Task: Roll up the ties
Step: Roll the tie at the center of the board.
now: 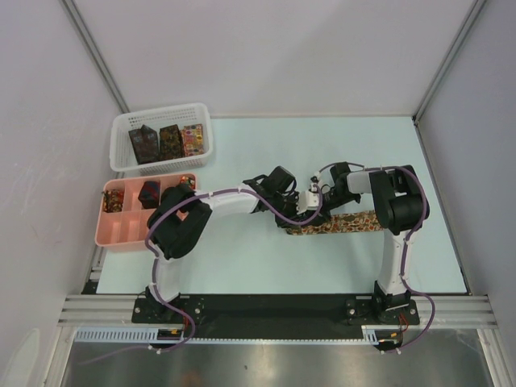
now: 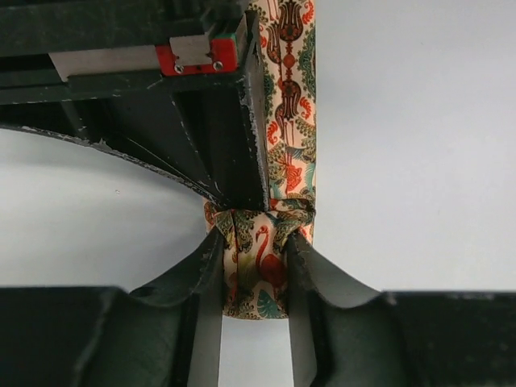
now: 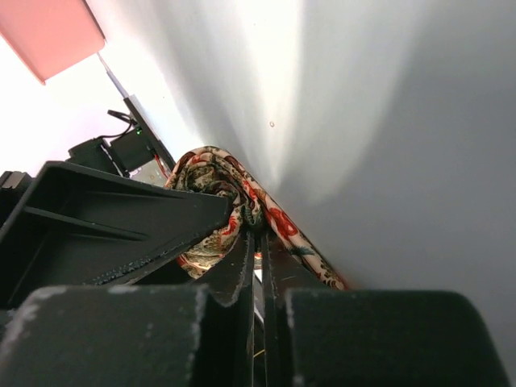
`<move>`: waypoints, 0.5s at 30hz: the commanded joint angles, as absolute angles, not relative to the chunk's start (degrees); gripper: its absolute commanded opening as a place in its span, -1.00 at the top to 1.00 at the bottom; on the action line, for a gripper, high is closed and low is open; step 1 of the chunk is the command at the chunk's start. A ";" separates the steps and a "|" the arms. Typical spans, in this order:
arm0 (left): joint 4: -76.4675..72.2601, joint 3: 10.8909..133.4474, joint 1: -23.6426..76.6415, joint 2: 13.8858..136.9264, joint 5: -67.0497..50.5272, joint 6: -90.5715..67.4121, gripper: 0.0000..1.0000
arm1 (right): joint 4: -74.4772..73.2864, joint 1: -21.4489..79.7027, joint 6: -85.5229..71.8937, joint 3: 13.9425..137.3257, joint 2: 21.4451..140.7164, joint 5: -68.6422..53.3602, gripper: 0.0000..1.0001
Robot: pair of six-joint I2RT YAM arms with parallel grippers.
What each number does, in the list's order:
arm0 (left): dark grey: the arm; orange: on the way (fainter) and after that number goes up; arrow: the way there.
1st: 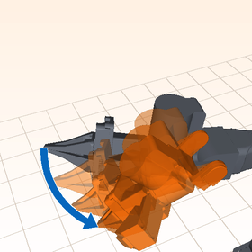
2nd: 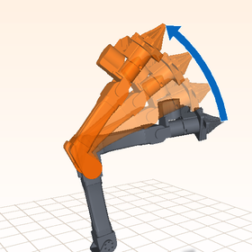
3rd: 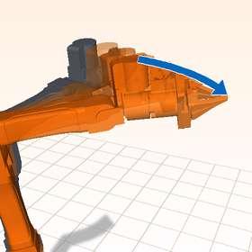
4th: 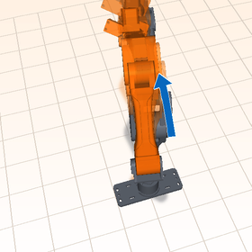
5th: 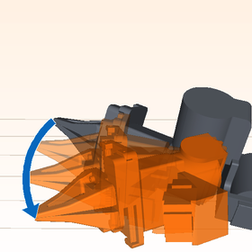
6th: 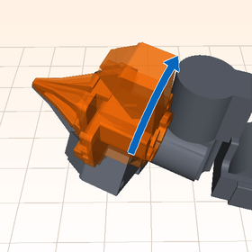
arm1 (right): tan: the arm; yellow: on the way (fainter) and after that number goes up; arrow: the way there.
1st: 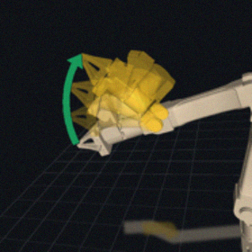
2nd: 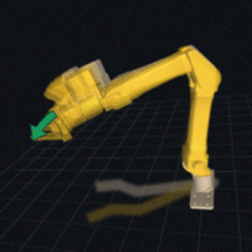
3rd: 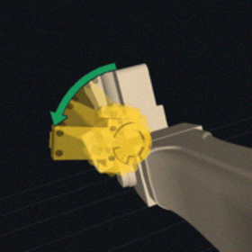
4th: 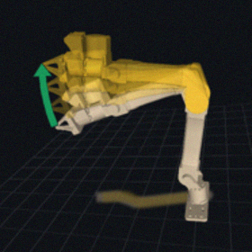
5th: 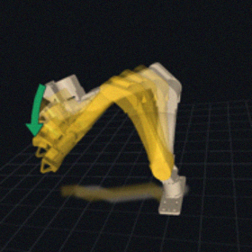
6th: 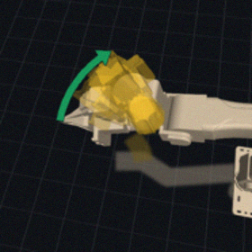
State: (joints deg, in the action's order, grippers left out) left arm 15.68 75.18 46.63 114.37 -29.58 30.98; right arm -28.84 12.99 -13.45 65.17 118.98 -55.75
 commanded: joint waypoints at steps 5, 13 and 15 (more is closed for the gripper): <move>23.82 72.95 46.76 112.68 -24.43 37.09 0.48 | -34.09 8.88 -10.55 68.20 116.90 -55.01 0.39; 23.82 73.39 46.93 113.29 -23.91 36.83 0.47 | -34.72 12.39 -11.68 67.94 113.99 -59.49 0.14; 23.82 73.74 47.11 113.55 -23.73 36.74 0.46 | -33.58 13.88 -12.74 68.03 114.43 -59.41 0.13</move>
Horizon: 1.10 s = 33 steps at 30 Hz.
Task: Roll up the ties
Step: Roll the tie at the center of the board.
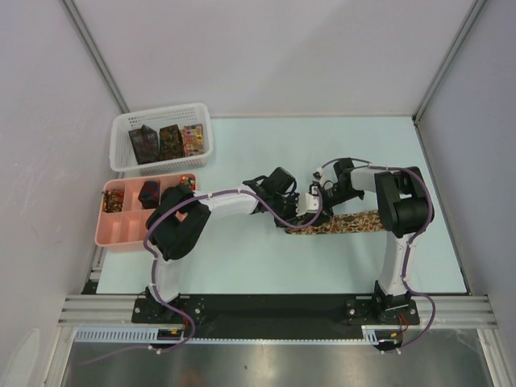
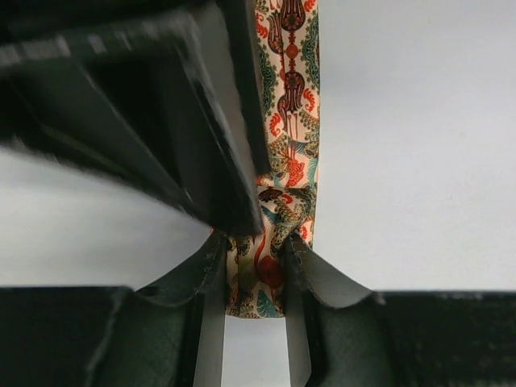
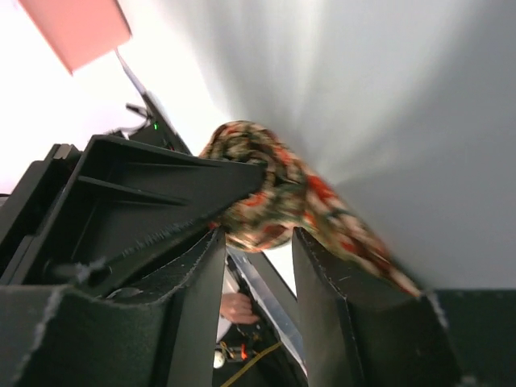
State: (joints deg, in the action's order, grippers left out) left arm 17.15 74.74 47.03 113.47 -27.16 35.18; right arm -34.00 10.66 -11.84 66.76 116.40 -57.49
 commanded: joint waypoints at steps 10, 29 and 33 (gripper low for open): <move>23.12 72.86 46.41 111.45 -24.78 35.95 -0.05 | -36.82 11.00 -8.27 66.80 118.74 -49.84 1.00; 8.43 72.42 46.05 113.73 -34.90 25.84 -0.52 | -33.49 11.25 -7.47 64.69 122.61 -45.61 1.00; 11.42 74.79 47.28 116.19 -32.00 27.07 0.03 | -31.38 12.04 -8.87 64.60 122.70 -47.89 1.00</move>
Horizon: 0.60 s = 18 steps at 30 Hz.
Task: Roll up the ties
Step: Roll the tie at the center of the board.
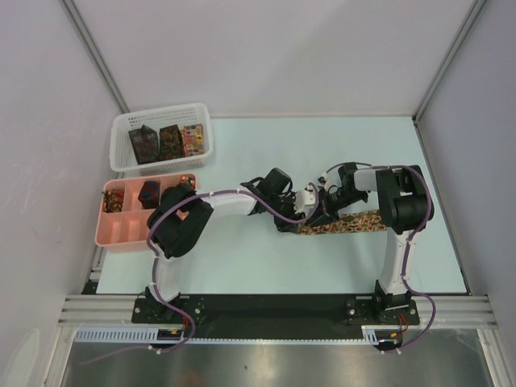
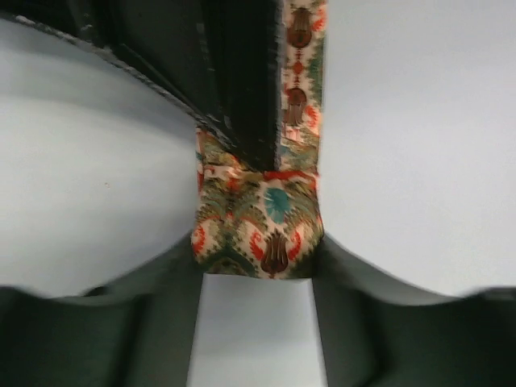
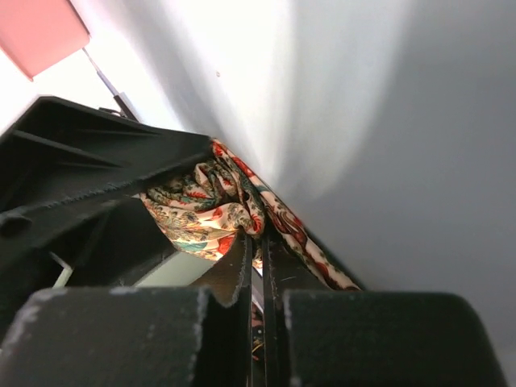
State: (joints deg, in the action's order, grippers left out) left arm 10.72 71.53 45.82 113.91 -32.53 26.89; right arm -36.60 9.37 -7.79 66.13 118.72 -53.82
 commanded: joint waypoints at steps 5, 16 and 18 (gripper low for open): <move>18.36 74.62 47.20 114.97 -28.13 33.29 0.53 | -30.84 13.01 -9.76 66.44 122.17 -52.01 1.00; 25.92 72.94 47.46 112.94 -21.36 37.97 0.61 | -41.75 9.58 -2.37 69.35 115.84 -57.30 0.05; 26.80 73.91 47.55 113.99 -21.18 37.97 0.61 | -41.05 10.81 -3.60 69.52 115.23 -57.92 0.04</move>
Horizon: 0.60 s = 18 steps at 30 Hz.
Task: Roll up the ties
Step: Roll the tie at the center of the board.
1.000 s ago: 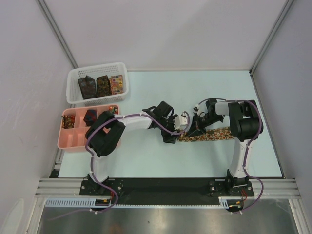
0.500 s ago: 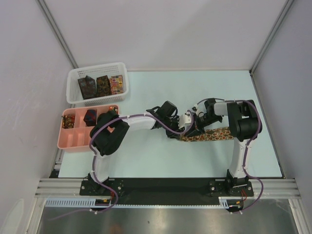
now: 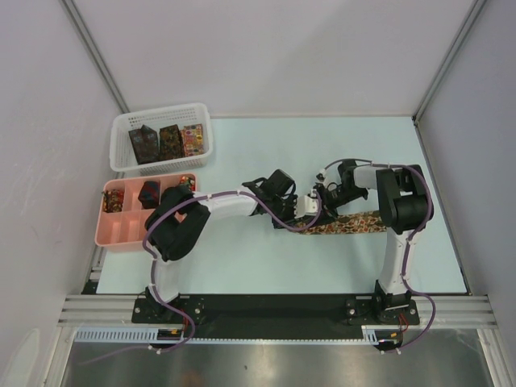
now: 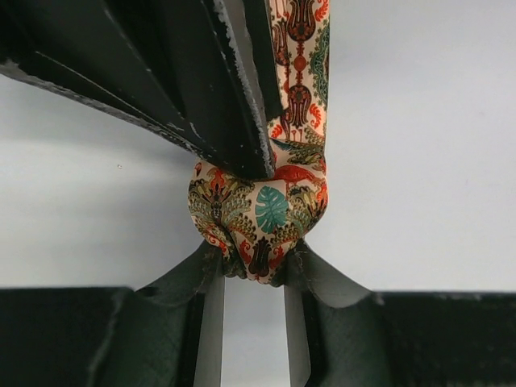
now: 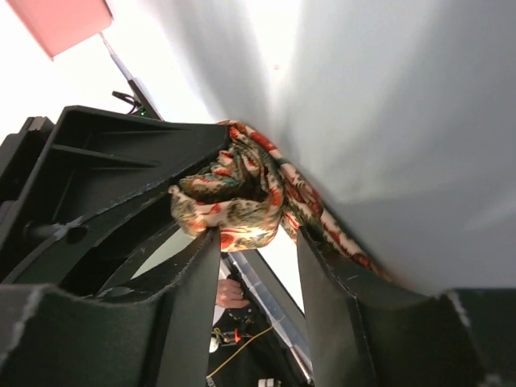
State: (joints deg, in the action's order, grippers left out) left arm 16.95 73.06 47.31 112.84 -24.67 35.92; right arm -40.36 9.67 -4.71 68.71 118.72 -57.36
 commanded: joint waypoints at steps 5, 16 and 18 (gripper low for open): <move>27.77 75.94 47.64 115.13 -20.92 37.79 0.58 | -37.18 12.13 -7.20 69.79 115.58 -59.06 0.04; 27.95 76.29 47.90 115.75 -21.36 37.53 0.57 | -38.31 10.90 -8.09 69.17 111.53 -62.22 0.08; 27.95 76.29 47.90 116.01 -21.53 37.53 0.57 | -38.67 11.07 -8.26 68.82 111.27 -62.49 0.07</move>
State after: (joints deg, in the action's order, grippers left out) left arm 22.44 76.09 47.68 113.69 -23.07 36.56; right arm -37.95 11.27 -7.55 68.69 115.15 -58.98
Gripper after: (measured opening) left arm 0.318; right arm 0.463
